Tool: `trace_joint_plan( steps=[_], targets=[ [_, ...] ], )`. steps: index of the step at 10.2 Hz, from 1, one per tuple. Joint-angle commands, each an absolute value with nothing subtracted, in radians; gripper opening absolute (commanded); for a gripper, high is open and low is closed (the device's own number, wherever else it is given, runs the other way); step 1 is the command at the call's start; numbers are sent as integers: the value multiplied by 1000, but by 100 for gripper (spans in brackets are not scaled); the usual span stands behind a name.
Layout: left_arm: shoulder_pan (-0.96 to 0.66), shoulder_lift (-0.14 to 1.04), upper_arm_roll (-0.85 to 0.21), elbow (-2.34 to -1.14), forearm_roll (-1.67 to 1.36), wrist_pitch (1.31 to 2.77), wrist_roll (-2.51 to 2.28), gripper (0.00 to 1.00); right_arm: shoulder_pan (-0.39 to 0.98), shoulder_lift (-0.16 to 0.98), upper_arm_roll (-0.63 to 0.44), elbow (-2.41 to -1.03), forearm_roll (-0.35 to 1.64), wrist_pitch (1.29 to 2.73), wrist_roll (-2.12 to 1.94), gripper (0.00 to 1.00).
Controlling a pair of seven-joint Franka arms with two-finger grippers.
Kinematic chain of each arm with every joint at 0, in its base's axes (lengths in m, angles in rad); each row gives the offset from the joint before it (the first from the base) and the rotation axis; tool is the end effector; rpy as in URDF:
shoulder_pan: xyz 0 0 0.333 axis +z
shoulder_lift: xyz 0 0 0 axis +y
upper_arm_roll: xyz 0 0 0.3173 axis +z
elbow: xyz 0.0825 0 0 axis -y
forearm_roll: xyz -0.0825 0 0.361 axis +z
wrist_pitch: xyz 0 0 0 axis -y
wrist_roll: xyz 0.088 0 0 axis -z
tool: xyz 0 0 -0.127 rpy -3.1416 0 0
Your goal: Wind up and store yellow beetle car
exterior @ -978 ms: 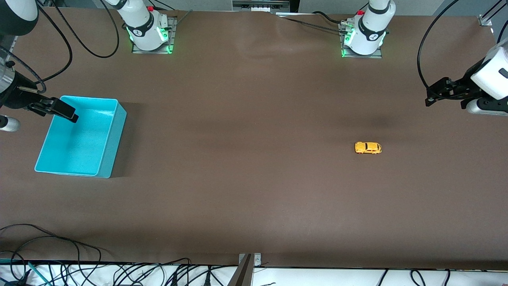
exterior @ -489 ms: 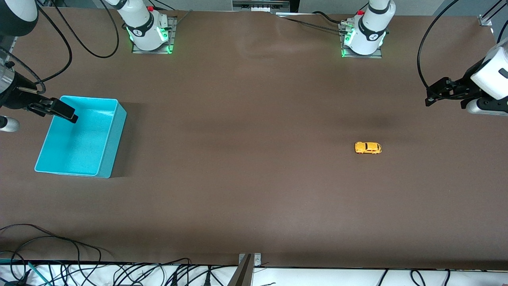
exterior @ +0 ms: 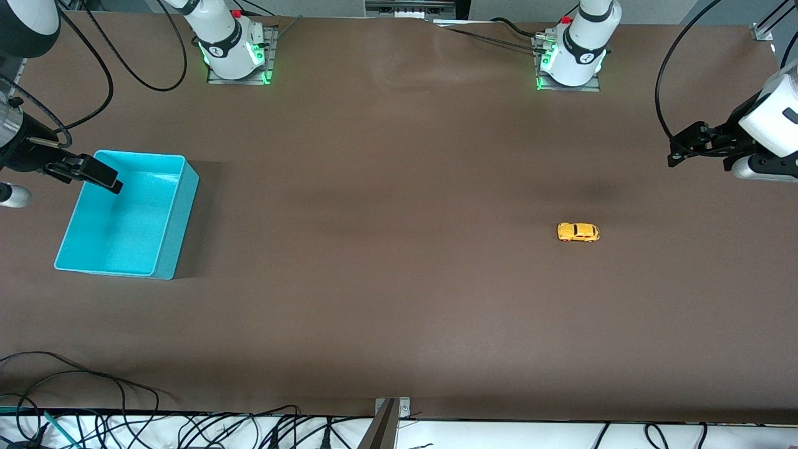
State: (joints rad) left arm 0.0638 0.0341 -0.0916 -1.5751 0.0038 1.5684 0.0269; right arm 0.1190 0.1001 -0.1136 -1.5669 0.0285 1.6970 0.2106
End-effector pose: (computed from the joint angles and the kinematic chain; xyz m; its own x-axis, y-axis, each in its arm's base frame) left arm 0.5397 -0.0137 0.5855 0.9977 -0.0547 -0.0406 -0.0547 -0.9985 0.0004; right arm 0.5726 0.0093 0.5640 0.9781 -0.2064 0.0264 -0.2058 -0.9783 -0.0231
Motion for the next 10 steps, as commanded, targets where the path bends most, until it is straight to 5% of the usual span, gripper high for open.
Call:
trace_joint_plan(
  steps=[1,10],
  targets=[
    [58,48,-89,-1543,17,1546,18,100,114,109,-110,-1549,29,1695,216,100],
    [61,60,-89,-1543,54,1529,20,100,114,115,-110,-1549,28,1692,219,100]
  ],
)
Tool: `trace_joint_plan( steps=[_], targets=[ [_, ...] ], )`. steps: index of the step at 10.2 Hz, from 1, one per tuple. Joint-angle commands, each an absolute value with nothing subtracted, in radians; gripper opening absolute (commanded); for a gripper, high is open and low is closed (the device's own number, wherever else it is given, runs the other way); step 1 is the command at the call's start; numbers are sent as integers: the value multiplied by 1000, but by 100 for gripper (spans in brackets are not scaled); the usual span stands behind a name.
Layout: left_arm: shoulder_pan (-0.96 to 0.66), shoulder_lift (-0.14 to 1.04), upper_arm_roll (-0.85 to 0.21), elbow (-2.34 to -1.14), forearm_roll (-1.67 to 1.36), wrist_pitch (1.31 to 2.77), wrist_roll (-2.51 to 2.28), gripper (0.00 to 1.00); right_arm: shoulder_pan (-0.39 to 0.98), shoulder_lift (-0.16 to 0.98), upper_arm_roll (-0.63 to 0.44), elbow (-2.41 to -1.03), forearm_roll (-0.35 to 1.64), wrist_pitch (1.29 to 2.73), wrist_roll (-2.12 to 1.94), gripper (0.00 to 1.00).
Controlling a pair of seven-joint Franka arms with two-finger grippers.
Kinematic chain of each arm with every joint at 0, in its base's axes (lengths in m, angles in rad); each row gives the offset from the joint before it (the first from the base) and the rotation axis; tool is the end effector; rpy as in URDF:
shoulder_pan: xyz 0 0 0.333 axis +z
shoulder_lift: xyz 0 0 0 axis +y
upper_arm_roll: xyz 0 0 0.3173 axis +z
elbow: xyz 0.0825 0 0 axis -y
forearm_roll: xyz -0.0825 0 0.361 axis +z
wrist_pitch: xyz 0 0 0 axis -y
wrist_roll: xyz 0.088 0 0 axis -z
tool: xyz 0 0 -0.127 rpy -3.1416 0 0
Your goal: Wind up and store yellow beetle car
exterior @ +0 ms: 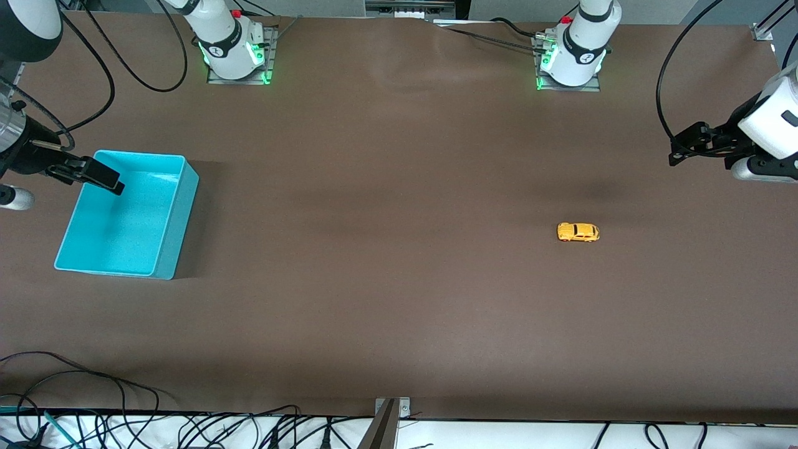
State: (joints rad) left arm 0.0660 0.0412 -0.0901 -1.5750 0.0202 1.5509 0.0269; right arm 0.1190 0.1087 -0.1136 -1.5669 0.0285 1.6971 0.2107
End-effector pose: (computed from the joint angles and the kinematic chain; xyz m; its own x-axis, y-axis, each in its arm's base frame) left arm 0.5393 -0.0094 0.5803 0.9966 -0.0507 -0.0655 -0.0518 -0.9986 -0.0147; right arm 0.5746 0.0095 0.5591 0.9783 -0.2064 0.0183 -0.2061 -0.9783 -0.0203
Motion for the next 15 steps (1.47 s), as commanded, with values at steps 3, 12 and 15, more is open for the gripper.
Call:
trace_joint_plan(
  steps=[3,12,15],
  targets=[
    [52,60,-91,-1543,81,1529,18,100,114,115,-110,-1549,26,1692,221,100],
    [26,156,-103,-1531,58,1499,49,100,112,120,-110,-1549,25,1695,216,100],
    [9,279,-106,-1510,34,1552,144,100,112,121,-110,-1549,25,1695,216,100]
  ],
)
